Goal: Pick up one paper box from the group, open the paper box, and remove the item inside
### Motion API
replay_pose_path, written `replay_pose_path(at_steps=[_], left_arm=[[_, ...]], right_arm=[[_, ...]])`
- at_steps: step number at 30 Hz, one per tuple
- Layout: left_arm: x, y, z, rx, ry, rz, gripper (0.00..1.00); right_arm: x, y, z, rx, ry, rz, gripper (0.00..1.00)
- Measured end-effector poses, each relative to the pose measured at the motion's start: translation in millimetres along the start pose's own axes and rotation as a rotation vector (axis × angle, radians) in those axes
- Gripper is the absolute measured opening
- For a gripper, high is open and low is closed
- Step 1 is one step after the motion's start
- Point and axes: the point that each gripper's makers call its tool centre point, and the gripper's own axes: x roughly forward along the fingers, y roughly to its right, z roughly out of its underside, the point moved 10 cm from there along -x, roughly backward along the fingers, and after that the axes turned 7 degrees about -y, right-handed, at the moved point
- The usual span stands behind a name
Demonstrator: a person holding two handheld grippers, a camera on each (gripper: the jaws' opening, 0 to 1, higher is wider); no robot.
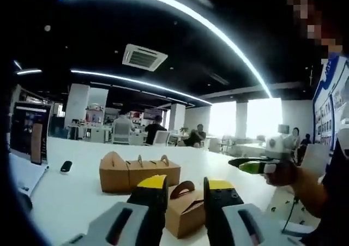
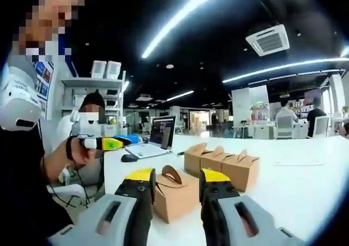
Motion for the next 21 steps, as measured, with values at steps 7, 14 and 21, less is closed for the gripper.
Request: replay_pose_path(at_steps=[7,14,21], left_arm=[[-6,-6.4,6.7,0.002,-0.063,-0.051,0.28],[3,3.0,18.7,-0.029,-0.068,-0.009,0.28],[15,1.4,24.1,-0.014,-0.101,0.009,0.28]], right_arm=[[19,-7,6.5,0.004,-0.062,-0.042,0.29],[47,-11,12.8,-0.016,-0.149,-0.078,0.25],[63,-6,26.0,-0.049,-0.239,-0.06,0.14]])
